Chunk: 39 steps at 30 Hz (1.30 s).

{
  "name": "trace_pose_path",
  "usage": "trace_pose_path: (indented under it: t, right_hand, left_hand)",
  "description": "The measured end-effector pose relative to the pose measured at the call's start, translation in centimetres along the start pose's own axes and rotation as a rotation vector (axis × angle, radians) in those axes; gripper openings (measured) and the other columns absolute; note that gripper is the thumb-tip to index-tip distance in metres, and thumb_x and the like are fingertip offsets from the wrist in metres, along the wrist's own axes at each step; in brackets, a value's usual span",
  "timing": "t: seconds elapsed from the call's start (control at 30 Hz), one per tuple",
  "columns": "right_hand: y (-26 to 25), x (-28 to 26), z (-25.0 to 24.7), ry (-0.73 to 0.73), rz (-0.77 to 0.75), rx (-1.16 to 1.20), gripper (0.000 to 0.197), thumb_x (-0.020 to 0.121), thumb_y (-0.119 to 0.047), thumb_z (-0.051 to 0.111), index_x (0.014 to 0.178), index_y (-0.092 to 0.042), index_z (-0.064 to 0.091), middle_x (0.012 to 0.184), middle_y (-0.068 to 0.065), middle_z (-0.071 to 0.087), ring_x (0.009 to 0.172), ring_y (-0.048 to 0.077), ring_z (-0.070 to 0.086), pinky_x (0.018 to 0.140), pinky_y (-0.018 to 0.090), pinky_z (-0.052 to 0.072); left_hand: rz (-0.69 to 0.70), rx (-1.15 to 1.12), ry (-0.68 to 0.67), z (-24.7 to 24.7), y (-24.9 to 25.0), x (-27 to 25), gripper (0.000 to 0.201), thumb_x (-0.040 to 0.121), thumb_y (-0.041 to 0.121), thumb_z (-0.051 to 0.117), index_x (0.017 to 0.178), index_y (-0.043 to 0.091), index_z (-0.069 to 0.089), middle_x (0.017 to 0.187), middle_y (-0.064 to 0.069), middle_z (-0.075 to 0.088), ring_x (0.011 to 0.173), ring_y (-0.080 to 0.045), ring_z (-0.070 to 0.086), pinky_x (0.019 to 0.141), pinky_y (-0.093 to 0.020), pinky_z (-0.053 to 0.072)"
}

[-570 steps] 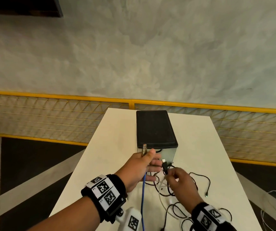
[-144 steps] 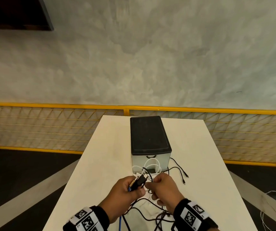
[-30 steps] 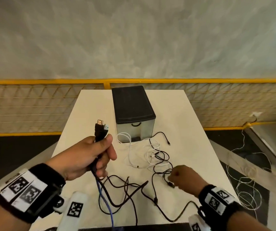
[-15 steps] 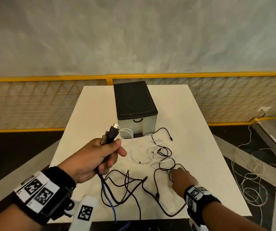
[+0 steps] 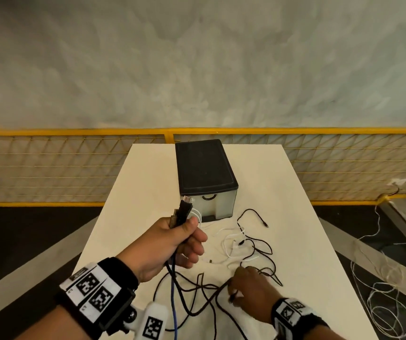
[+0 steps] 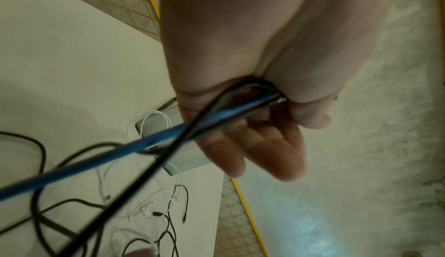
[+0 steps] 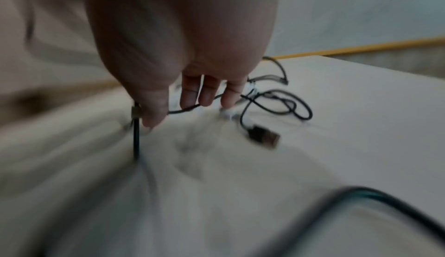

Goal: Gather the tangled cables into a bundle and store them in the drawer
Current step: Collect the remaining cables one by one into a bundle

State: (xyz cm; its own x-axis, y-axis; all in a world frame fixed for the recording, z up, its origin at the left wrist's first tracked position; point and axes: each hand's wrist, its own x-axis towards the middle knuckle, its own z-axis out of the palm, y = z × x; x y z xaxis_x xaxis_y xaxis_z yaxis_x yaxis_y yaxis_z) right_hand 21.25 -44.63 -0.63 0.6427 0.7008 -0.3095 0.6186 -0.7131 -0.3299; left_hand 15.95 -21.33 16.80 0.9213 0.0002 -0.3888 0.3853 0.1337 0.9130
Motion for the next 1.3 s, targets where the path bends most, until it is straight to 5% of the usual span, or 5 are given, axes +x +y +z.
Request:
trace_pose_path:
  t: [0.2,0.4,0.7,1.0,1.3]
  right_hand:
    - [-2.6,0.6,-10.8,0.510,0.092,0.711,0.021,0.083,-0.012,0.071,0.082,-0.032,0.064,0.083,-0.007,0.070,0.074,0.000,0.059,0.071,0.011,0.045]
    - [-6.7,1.2,-17.9,0.704,-0.068,1.118,0.014,0.080,0.004,0.072,0.082,-0.009,0.067,0.070,-0.001,0.068,0.066,0.008,0.063,0.065,0.019,0.051]
    - [-7.6,1.1,-17.5,0.568,-0.140,1.028,0.034,0.087,0.005,0.061,0.095,-0.025,0.076,0.092,-0.007,0.074,0.081,0.003,0.068,0.069,0.017,0.050]
    - [-8.2,1.2,-14.6,0.002,0.404,1.225,0.050,0.099,-0.050,0.039,0.104,-0.008,0.065,0.084,0.007,0.075,0.053,0.012,0.053,0.044,0.021,0.033]
    - [-8.2,2.8,-13.4,-0.007,0.572,2.009,0.025,0.094,-0.034,0.047,0.084,-0.015,0.062,0.080,0.004,0.073,0.077,0.018,0.054,0.067,0.032,0.033]
  left_hand:
    - [0.078,-0.103,0.115,0.5,-0.4,2.1,0.026,0.099,0.023,0.051,0.112,0.009,0.069,0.108,-0.014,0.074,0.096,-0.024,0.072,0.085,-0.044,0.057]
    - [0.135,-0.102,0.012,2.9,1.4,3.0,0.028,0.100,0.027,0.050,0.123,0.024,0.064,0.122,0.000,0.071,0.116,-0.014,0.065,0.101,-0.045,0.048]
    - [0.145,-0.196,0.064,3.9,1.5,3.7,0.025,0.099,0.028,0.050,0.113,0.017,0.069,0.113,-0.004,0.075,0.108,-0.016,0.069,0.104,-0.045,0.047]
    - [0.248,-0.299,0.247,3.7,1.0,4.6,0.027,0.102,0.016,0.046,0.091,0.002,0.066,0.077,-0.014,0.069,0.080,-0.032,0.072,0.074,-0.034,0.059]
    - [0.161,-0.354,0.282,3.0,-0.4,4.5,0.024,0.100,0.024,0.049,0.092,0.004,0.059,0.052,0.001,0.034,0.038,-0.011,0.029,0.043,-0.024,0.033]
